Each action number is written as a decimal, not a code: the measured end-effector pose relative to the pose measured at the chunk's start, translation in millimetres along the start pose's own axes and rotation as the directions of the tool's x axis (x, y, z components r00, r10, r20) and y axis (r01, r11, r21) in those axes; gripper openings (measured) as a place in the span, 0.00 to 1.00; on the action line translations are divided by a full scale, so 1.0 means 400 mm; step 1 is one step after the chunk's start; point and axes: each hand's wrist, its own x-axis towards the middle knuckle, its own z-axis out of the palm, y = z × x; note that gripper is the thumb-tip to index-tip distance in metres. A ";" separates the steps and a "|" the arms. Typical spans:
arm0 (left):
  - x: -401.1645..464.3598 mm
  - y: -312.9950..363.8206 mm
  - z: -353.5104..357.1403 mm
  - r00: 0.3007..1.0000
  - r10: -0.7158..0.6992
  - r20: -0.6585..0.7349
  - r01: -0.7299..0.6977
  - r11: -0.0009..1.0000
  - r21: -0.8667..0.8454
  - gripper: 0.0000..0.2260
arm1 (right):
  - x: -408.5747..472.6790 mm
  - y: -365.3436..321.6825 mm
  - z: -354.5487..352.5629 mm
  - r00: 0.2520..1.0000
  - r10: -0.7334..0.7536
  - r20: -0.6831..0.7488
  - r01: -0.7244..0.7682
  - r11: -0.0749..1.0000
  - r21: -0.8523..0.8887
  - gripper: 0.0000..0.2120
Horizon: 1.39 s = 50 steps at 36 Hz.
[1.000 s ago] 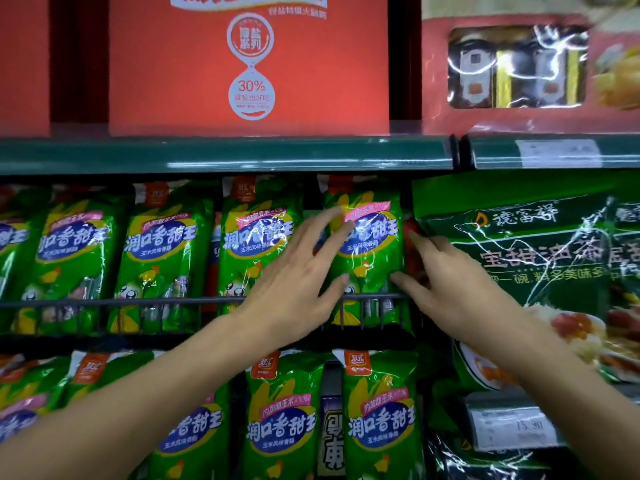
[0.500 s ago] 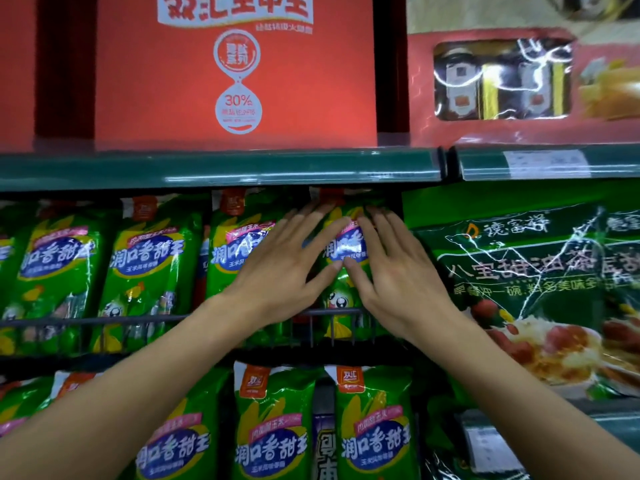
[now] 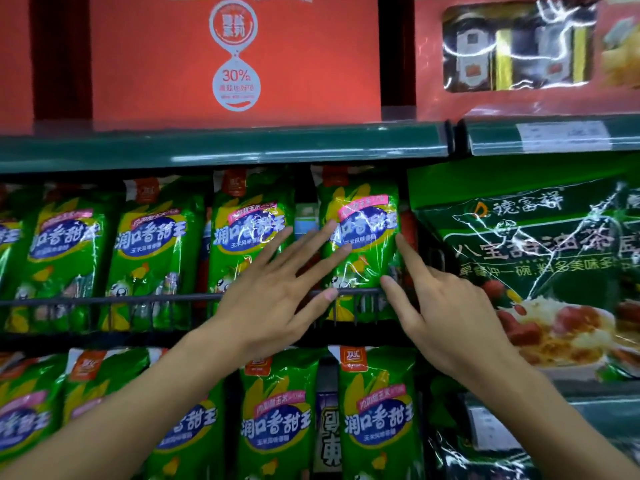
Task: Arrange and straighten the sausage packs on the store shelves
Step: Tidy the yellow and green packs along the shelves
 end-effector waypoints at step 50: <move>-0.350 0.449 0.280 0.847 -0.410 0.337 0.531 0.653 -0.540 0.35 | -0.477 -0.013 0.367 0.953 0.299 0.058 -0.298 0.875 0.382 0.28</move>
